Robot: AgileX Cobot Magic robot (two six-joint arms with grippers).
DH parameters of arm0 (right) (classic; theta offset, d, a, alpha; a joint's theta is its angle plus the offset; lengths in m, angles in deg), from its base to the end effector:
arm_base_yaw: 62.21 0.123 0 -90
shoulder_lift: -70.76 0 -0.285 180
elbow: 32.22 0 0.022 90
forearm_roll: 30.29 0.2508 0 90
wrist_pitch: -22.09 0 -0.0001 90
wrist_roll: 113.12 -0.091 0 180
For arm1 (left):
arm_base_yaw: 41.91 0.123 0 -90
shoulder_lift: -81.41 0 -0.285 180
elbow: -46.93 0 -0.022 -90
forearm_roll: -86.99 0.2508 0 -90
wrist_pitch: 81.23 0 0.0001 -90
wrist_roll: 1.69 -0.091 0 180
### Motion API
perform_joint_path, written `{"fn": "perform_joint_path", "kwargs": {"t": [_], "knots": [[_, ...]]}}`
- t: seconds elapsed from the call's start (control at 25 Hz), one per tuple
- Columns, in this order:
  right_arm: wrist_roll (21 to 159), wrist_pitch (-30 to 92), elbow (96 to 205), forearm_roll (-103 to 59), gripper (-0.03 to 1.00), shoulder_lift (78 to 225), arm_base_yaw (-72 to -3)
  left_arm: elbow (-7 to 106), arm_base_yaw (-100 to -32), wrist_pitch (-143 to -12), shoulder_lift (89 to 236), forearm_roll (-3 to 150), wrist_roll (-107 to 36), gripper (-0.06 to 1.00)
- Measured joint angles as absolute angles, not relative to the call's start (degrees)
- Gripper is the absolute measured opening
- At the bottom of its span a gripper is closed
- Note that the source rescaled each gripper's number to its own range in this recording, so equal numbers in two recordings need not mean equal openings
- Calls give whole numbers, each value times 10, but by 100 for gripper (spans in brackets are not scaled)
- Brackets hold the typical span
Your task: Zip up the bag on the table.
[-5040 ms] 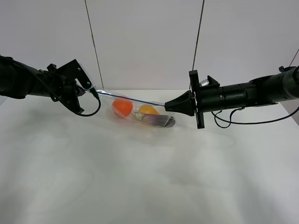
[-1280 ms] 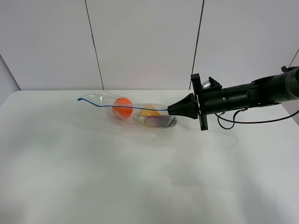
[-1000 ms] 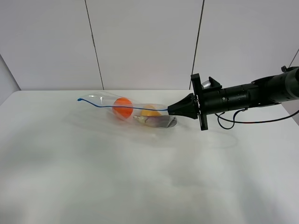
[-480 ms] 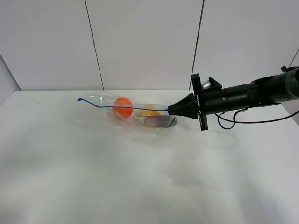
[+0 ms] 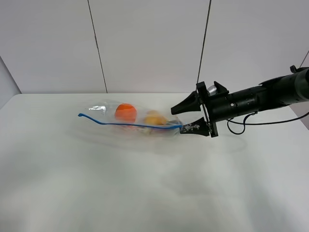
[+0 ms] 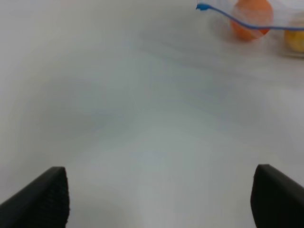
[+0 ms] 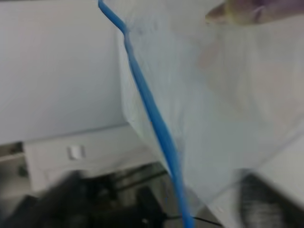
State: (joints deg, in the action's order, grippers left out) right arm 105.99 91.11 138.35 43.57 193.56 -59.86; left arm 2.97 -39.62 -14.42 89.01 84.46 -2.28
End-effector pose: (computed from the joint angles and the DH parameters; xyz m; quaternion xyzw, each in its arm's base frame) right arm 0.3594 0.0965 0.1710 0.0164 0.8463 0.5321 0.0215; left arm -0.0196 -0.0045 0.2906 -0.0098 0.8586 -0.0090 0.5125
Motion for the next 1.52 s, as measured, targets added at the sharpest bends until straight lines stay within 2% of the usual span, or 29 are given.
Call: {"fn": "perform_joint_path", "kwargs": {"t": [0.16, 0.36, 0.52, 0.64, 1.04, 1.32, 1.52], "knots": [[964, 913, 1480, 277, 99, 1936, -603, 30, -396, -144, 890, 845, -22, 100], [812, 914, 1634, -8, 100, 1936, -604, 30, -396, -144, 890, 845, -22, 100], [752, 913, 1722, -141, 100, 1936, -604, 30, -396, -144, 890, 845, -22, 100], [743, 913, 1747, -190, 100, 1935, -604, 30, -396, -144, 890, 845, -22, 100], [733, 915, 1694, -278, 100, 1884, -604, 30, -396, -144, 890, 845, -22, 100], [710, 915, 1563, -308, 100, 1731, -604, 30, -396, -144, 890, 845, -22, 100], [708, 915, 1421, -297, 100, 1581, -604, 30, -396, -144, 890, 845, -22, 100]]}}
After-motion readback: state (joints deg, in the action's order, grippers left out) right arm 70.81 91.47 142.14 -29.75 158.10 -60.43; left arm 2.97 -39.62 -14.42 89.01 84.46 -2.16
